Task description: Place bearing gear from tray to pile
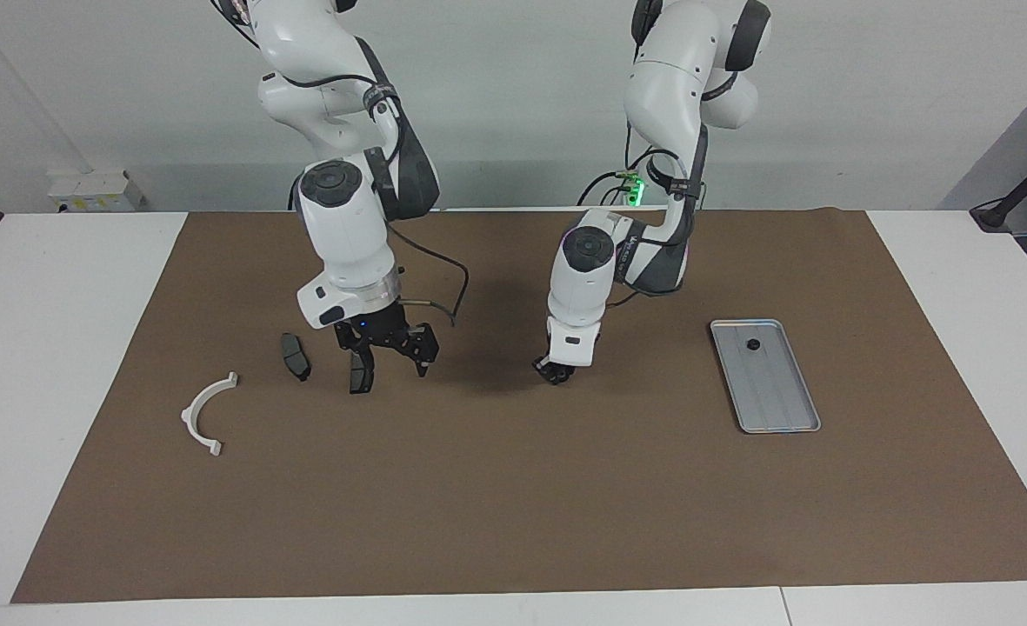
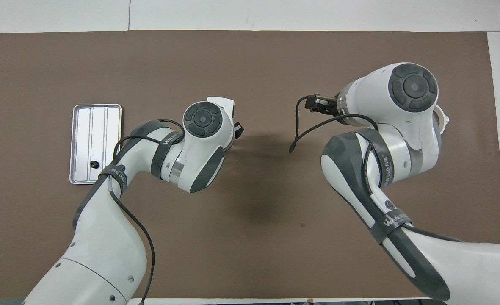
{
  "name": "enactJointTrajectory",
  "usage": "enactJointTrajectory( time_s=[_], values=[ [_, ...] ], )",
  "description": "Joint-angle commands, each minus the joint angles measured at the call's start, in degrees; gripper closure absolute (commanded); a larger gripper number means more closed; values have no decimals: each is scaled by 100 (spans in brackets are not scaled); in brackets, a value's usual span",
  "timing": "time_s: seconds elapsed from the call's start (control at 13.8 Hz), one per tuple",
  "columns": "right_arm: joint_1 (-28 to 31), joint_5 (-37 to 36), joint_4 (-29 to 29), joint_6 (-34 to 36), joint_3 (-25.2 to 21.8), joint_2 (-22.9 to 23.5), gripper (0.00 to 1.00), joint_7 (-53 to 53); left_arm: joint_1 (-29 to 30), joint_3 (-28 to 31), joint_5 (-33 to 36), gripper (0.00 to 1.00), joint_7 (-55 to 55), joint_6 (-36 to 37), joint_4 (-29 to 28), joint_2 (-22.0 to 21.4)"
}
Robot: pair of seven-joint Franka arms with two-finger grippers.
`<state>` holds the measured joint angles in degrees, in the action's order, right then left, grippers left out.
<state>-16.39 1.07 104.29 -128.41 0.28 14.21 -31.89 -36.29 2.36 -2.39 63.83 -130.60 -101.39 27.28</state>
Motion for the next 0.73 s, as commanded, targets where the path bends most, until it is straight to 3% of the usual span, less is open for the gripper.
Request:
enactJointTrajectory(
  time_s=[0.0,0.15,0.44,0.65],
  values=[
    [-83,78,-129,149,33,65,0,25,-54,63,280,0,-20,392,91,-100],
    [-92,86,-321,359,42,65,0,25,52,72,529,0,-203,719,-11,-484],
    [-451,174,-630,677,42,117,0,-658,1340,46,520,0,-2703,764,-1345,-1943],
    [-995,175,-865,842,42,231,0,-1465,2115,54,511,0,-4086,799,-1603,-2139]
  ],
)
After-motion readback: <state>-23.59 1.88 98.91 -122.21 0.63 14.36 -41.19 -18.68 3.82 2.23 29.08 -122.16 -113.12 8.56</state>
